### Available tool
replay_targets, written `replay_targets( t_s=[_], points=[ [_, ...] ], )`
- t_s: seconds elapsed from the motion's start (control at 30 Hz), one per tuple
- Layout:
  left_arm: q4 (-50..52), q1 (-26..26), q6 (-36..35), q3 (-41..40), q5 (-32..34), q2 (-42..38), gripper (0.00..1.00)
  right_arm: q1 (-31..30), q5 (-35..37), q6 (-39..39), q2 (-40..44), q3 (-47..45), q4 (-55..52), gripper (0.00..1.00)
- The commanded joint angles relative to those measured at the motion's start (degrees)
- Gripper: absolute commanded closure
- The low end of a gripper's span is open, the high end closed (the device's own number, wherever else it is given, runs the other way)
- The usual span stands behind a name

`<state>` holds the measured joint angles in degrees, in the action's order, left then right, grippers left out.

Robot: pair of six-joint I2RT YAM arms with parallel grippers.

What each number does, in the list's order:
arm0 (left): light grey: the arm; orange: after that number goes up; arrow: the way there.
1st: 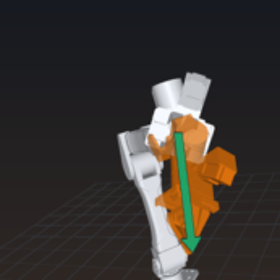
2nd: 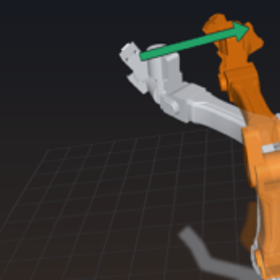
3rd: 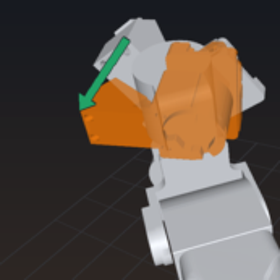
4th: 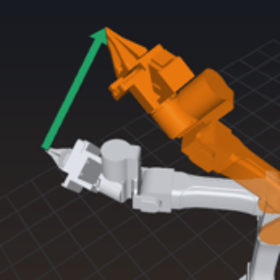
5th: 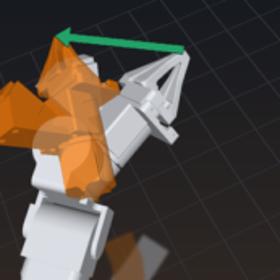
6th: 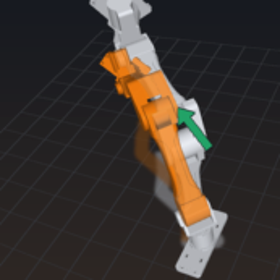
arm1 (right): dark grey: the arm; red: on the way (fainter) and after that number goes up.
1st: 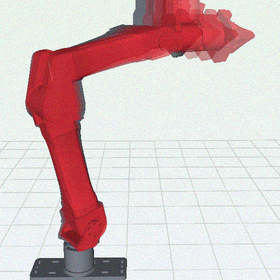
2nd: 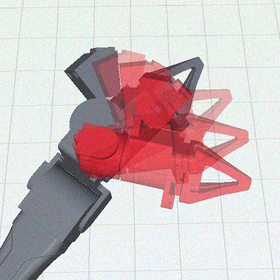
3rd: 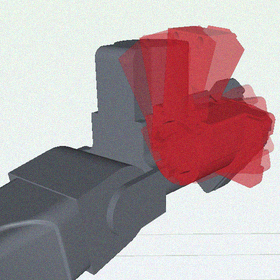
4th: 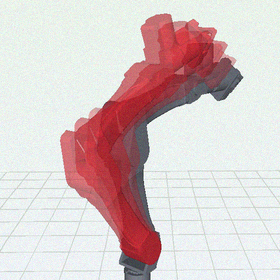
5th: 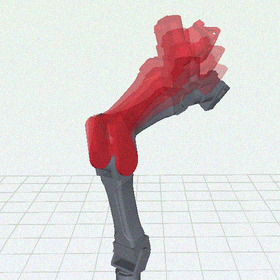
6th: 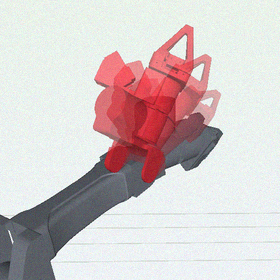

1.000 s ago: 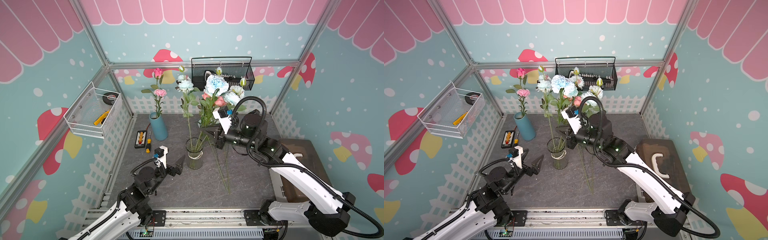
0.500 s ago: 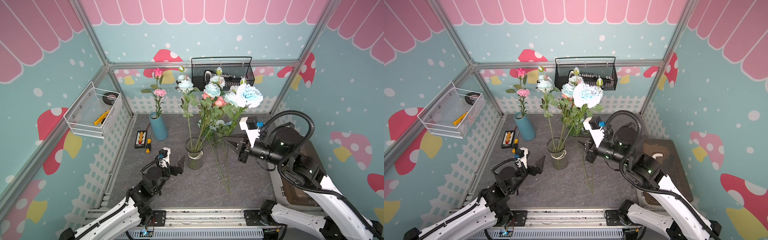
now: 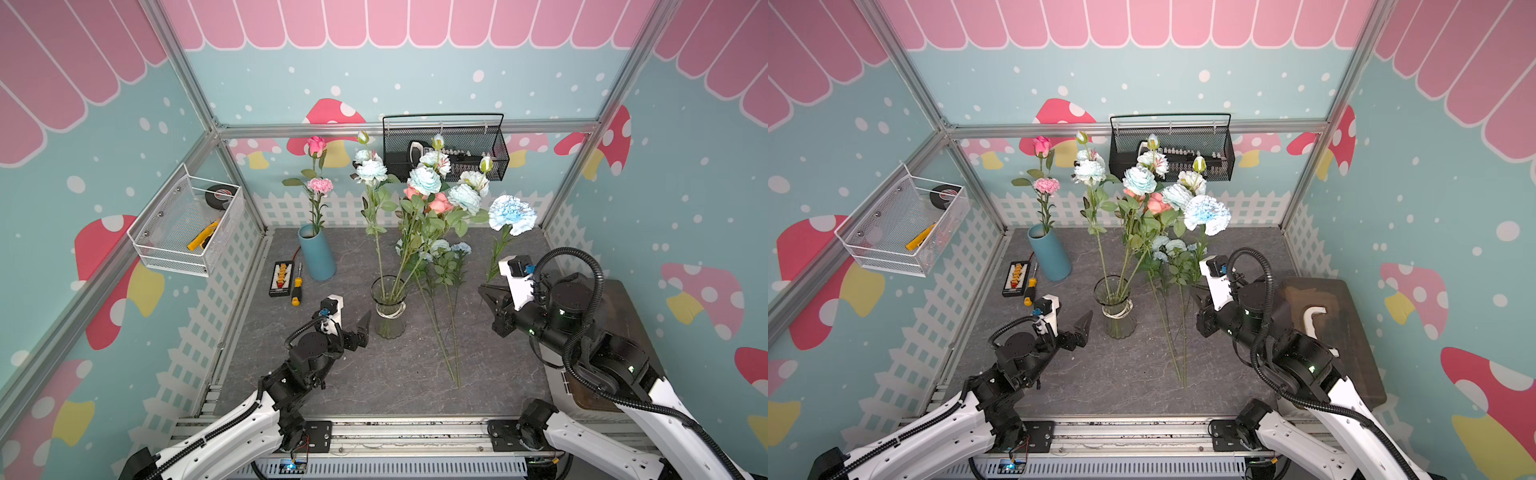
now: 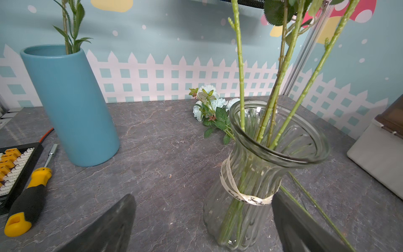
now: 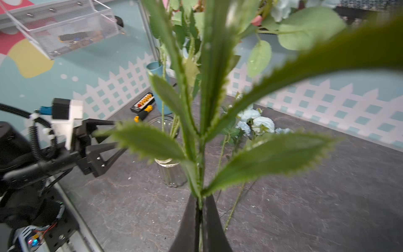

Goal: Pick out blue flowers from the vase
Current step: Place the flower at the center of the board.

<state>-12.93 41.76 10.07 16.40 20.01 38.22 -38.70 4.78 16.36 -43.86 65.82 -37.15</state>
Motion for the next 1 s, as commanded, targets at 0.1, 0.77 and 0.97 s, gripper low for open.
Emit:
replay_targets(
  t_s=[0.1,0.77,0.97],
  points=[
    [-1.86,-0.36,-0.05,-0.58,0.96,-0.04,0.03,10.9,-3.74,1.29,-1.74,-5.66,-0.57,1.0],
    [-2.32,-1.57,0.74,-0.54,-0.04,1.1,0.03,37.42,-29.05,6.61,-23.42,-20.55,20.91,1.0],
    [-2.33,-1.74,0.84,-0.76,-0.35,0.69,0.03,39.44,-32.55,7.57,-35.53,-17.85,27.51,1.0]
  ],
)
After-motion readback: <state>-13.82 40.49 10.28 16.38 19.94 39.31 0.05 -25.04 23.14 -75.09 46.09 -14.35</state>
